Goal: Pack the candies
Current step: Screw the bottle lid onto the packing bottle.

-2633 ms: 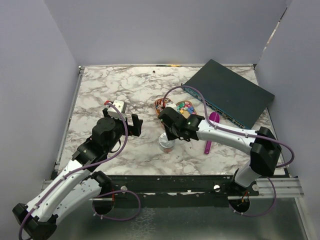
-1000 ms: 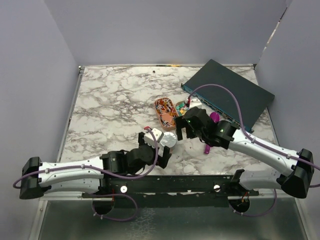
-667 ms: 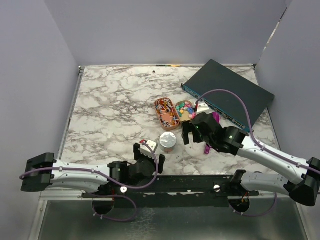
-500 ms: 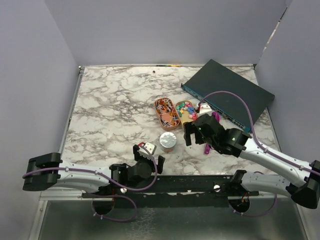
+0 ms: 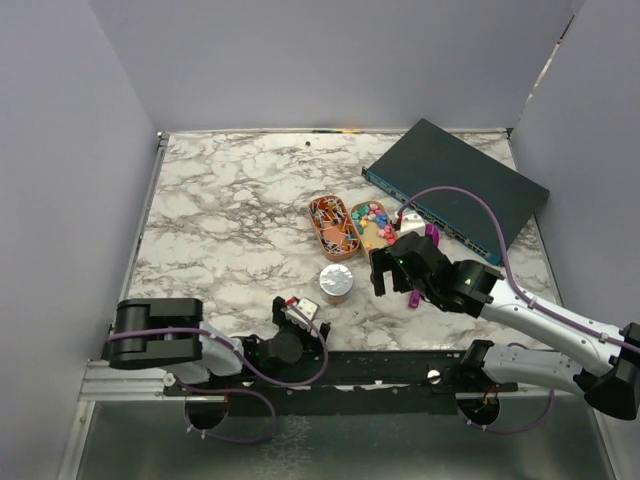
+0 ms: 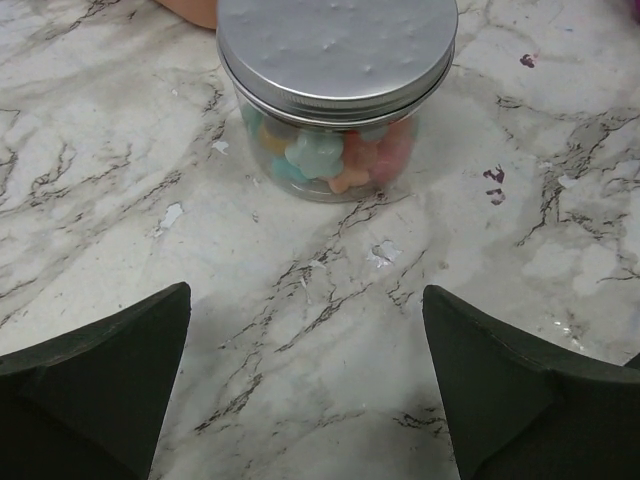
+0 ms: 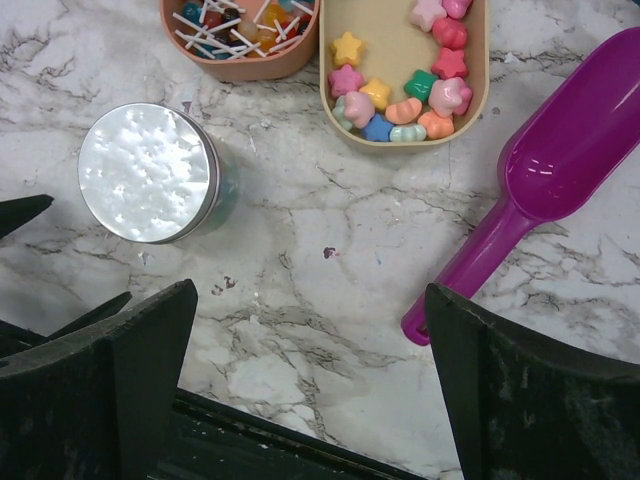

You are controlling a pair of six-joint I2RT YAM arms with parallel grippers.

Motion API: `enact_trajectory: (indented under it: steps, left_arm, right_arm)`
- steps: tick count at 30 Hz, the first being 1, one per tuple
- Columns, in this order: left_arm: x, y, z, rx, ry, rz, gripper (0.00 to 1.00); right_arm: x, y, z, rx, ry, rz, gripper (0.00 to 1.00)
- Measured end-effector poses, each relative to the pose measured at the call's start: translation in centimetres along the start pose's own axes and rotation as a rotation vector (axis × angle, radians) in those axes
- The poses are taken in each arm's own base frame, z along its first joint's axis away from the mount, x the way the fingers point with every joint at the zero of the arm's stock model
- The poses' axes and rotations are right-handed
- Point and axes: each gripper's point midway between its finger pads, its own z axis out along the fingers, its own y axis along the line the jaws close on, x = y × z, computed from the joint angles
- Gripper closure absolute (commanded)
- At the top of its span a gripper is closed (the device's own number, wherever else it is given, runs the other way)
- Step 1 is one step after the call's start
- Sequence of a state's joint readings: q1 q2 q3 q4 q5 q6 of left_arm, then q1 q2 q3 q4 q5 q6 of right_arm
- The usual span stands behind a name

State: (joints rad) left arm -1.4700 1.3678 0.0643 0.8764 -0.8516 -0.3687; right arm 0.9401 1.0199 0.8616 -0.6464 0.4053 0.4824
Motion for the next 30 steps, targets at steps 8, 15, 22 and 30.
enact_trajectory:
  steps: [8, 15, 22, 30]
  left_arm:
    - [0.9, -0.3, 3.1, -0.011, -0.041, -0.001, 0.06]
    - [1.5, -0.2, 4.6, -0.017, -0.065, 0.034, 0.07]
    - [1.2, -1.0, 6.1, 0.002, -0.072, 0.036, 0.07]
    - [0.6, -1.8, 8.3, 0.048, -0.077, 0.042, 0.07]
  right_arm:
    - [0.1, 0.0, 0.0, 0.001, 0.004, 0.009, 0.0]
    - [0.6, -0.3, -0.2, 0.002, 0.009, 0.018, 0.0]
    - [0.9, -0.2, -0.1, -0.001, 0.019, 0.019, 0.0]
    - [1.4, 0.0, 0.1, -0.01, 0.039, 0.013, 0.0]
